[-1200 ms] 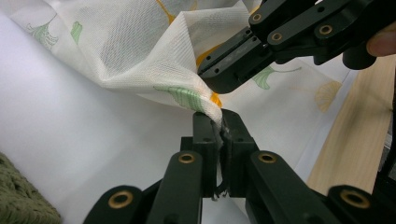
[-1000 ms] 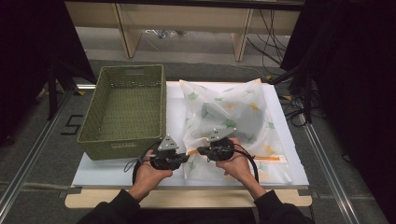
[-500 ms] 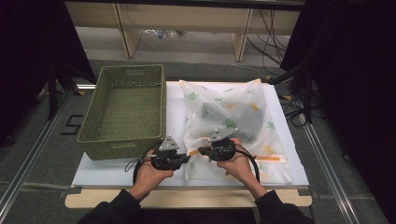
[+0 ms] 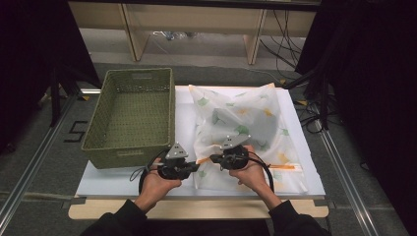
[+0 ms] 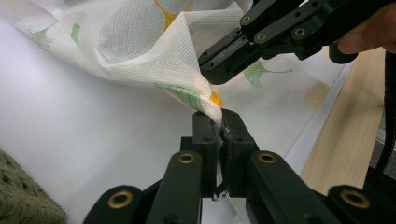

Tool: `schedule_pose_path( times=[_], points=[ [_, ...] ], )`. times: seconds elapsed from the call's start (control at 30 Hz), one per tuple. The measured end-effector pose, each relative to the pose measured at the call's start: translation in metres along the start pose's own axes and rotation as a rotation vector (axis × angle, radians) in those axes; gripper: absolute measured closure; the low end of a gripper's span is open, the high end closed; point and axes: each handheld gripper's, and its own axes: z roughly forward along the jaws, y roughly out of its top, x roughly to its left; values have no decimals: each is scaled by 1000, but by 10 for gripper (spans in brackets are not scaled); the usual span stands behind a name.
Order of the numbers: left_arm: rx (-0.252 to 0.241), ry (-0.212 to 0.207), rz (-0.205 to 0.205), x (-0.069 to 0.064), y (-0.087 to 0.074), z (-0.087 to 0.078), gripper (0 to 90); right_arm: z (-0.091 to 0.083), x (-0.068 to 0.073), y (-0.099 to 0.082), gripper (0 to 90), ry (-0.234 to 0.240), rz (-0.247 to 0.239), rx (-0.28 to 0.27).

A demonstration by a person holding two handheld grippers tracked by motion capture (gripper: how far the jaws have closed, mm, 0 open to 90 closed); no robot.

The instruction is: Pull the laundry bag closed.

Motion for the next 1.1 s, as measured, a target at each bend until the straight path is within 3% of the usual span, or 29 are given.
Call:
schedule_pose_path(
  times=[0.17,0.23,0.37,0.5,0.57,0.63,0.8,0.83,0.93,1.03,1.07,1.1],
  points=[
    [10,-4,27,1,-1,-1,858,-1,2,0,900,-5,-4,1],
    [-4,-7,10,0,-1,-1,858,-1,2,1,900,-13,-14,3],
    [7,-4,30,0,-1,-4,858,-2,2,0,900,-20,-14,3],
    [-2,-5,7,0,-1,-4,858,-3,1,0,900,-27,-10,8],
    [11,-20,11,1,-1,-4,858,-3,0,-1,900,-17,-2,11],
    [13,-8,20,1,-2,-5,858,-3,0,-1,900,-34,-13,9],
    [4,-12,24,2,-2,-6,858,-6,-3,-4,900,-46,14,17],
    [3,-11,23,2,-2,-6,857,-6,-5,-4,900,-43,-9,11],
    [-10,-4,8,1,-2,-6,857,-8,-6,-6,900,-51,2,7],
    [1,-15,29,4,-2,-6,858,-9,-7,-7,900,-50,10,8],
    [-8,-11,4,2,-2,-5,858,-10,-6,-7,900,-54,17,10],
    [-6,-10,20,2,-2,-6,858,-10,-7,-7,900,-47,18,12]
  ],
)
